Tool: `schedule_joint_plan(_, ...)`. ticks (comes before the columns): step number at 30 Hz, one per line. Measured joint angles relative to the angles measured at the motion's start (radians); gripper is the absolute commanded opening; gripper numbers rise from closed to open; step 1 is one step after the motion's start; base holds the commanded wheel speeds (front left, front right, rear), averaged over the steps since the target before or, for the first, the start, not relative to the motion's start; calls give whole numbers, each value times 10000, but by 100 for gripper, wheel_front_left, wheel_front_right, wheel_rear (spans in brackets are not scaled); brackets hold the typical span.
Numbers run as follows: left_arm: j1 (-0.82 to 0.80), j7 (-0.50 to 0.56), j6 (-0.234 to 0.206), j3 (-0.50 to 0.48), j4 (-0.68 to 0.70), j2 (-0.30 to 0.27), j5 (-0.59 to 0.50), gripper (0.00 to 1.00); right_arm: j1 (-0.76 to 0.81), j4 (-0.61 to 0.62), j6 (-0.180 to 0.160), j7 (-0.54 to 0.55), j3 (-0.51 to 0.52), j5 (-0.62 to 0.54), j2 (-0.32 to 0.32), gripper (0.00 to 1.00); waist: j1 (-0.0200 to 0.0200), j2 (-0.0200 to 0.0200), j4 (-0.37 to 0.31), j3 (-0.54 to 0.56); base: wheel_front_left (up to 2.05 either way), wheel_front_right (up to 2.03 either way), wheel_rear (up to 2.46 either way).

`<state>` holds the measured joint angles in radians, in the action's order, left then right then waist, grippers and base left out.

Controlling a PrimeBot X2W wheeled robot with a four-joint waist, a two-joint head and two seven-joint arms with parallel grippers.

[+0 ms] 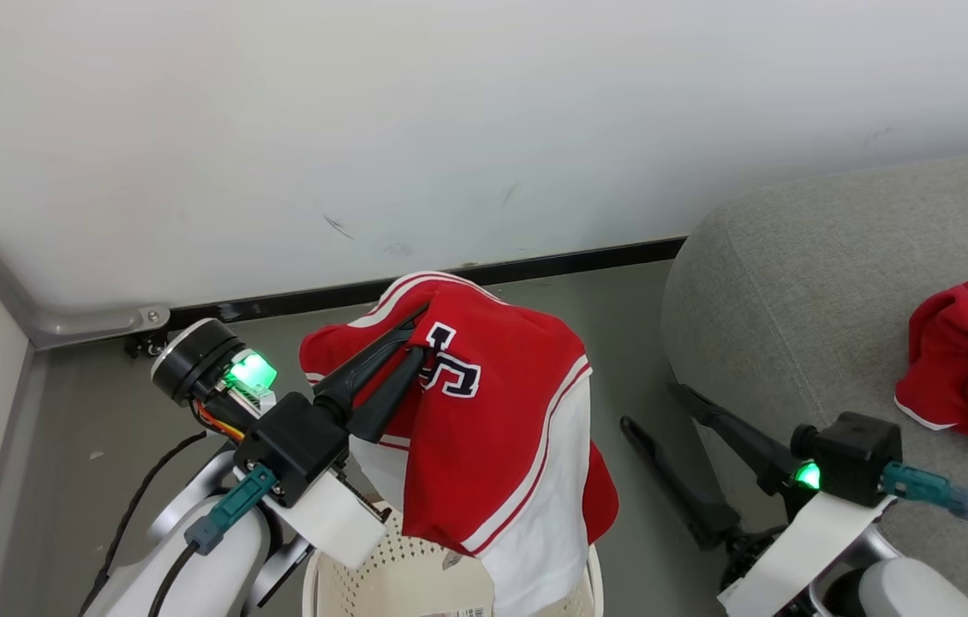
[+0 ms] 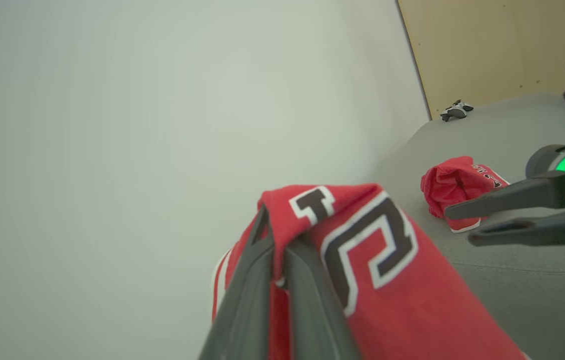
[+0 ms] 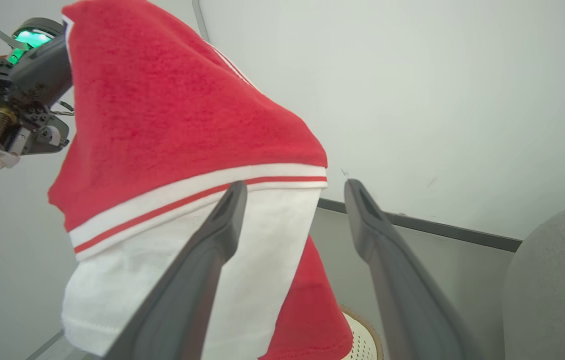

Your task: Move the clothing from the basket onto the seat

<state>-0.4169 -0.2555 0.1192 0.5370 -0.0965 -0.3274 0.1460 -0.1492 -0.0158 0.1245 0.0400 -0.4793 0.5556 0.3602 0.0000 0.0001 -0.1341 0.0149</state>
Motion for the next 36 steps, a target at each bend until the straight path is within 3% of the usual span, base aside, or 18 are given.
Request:
schedule_joint_plan(11, -531, -2, 88, 387, 1024, -309, 539, 0, 53, 213, 0, 328, 403, 1001, 700, 100, 0, 0, -49, -143, 0, 0, 0)
schedule_joint_plan(20, -874, -2, 88, 1302, 1528, -1204, 1091, 0, -120, 660, -2, 763, -98, 2086, 1342, 100, 0, 0, -5, -373, 0, 0, 0)
schedule_joint_plan(36, -1309, -2, 88, 1802, 2100, -1760, 1707, 0, -1104, 1538, -2, 1333, -1287, 4054, 2615, 100, 0, 0, 78, -610, 0, 0, 0)
